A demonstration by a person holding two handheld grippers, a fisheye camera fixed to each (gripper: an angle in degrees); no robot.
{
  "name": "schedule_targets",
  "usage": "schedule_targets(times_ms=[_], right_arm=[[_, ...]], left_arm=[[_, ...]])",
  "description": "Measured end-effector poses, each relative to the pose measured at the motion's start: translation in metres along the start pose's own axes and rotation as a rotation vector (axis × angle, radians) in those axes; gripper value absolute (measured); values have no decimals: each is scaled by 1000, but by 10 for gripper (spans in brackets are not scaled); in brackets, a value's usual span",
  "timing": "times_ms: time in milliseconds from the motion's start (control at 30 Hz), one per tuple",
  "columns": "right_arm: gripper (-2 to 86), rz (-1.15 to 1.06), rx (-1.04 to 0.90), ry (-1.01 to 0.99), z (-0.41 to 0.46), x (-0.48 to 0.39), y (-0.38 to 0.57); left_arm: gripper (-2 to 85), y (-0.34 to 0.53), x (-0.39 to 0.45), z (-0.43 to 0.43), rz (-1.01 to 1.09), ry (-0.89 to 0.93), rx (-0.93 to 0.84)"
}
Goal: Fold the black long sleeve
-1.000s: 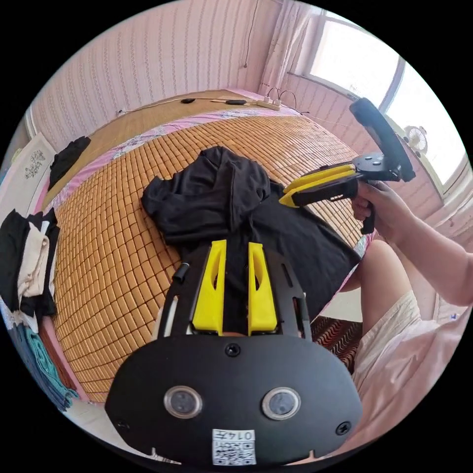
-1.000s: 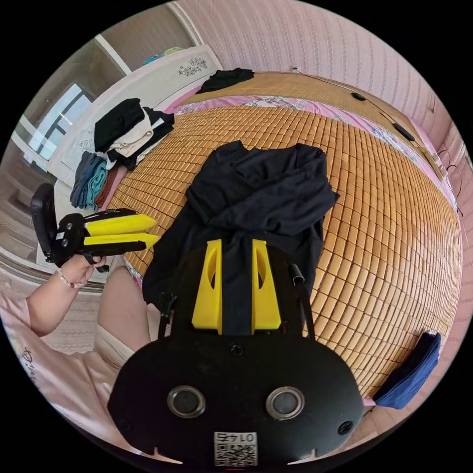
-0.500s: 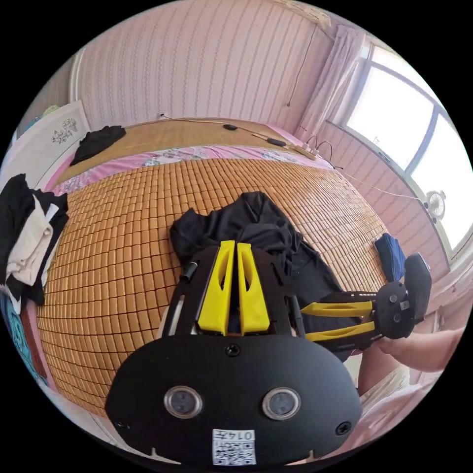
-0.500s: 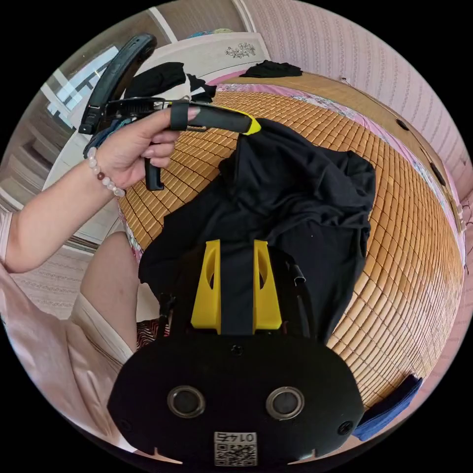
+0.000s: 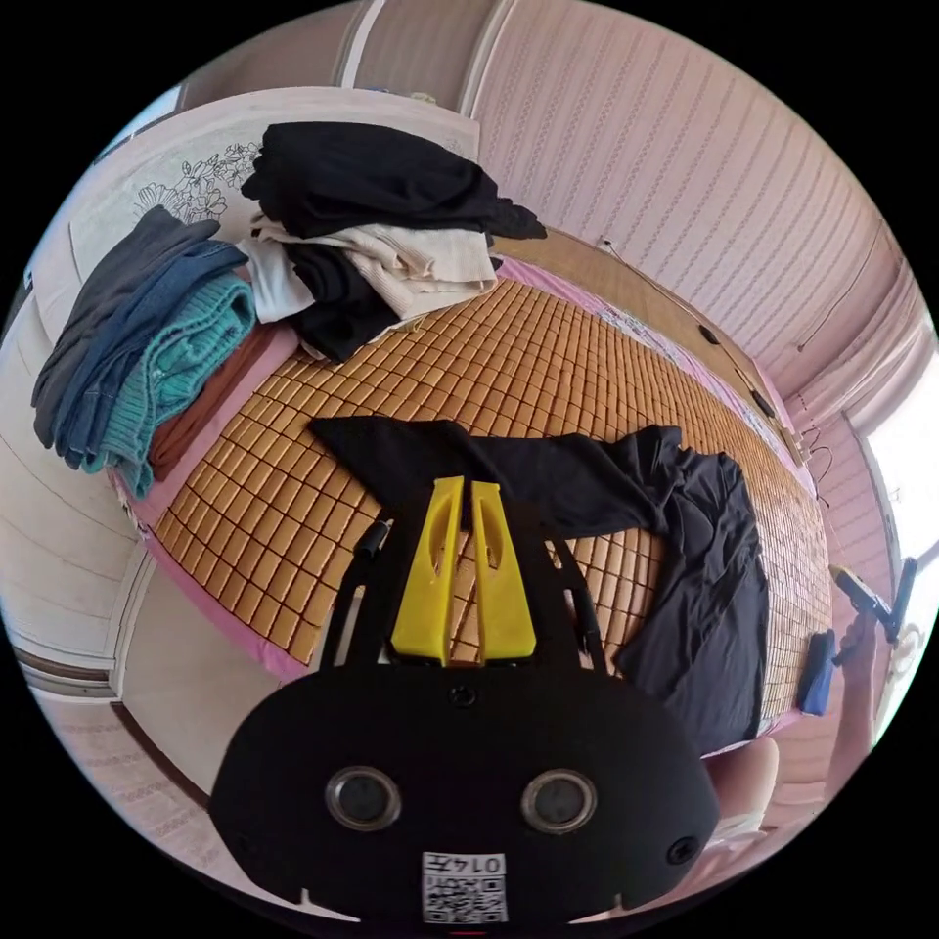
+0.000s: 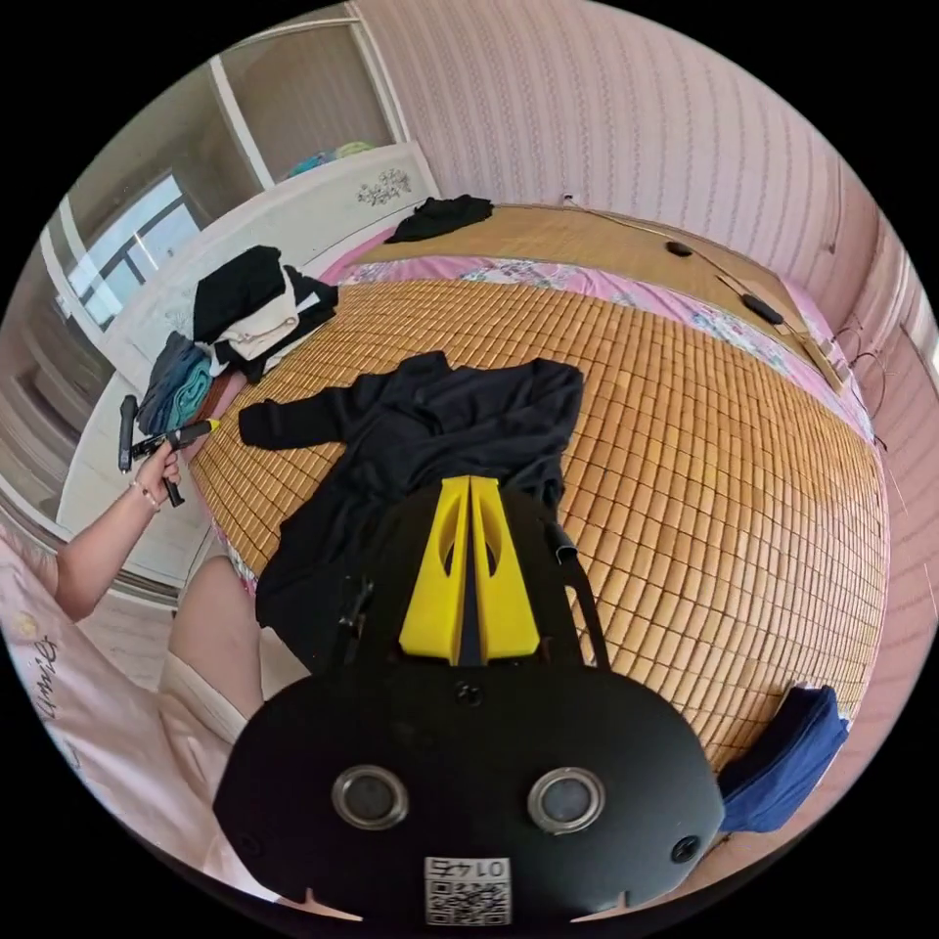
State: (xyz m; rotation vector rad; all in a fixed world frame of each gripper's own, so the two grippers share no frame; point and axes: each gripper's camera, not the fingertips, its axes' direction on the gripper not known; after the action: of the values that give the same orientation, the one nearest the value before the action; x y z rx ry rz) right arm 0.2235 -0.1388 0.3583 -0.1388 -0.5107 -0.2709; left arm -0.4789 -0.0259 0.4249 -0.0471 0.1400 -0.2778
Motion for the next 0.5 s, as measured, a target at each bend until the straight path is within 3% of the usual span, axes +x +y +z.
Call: schedule_targets(times_ms=[100,333,433,500], right_arm=[[6,-45,18,-154,-5,13,6],[106,-517,-274,-264,132,-178,22],[77,-580,-471,-170,191,-217,30],[33,-561,-396,-176,183,-213,22]], left_arm=[[-2,-17,31,12,98,44,-11],[27,-30,91,58,237,153,-112],[42,-29,101,92,261,101,-178],[44,-28,88,122,191,80,-247]])
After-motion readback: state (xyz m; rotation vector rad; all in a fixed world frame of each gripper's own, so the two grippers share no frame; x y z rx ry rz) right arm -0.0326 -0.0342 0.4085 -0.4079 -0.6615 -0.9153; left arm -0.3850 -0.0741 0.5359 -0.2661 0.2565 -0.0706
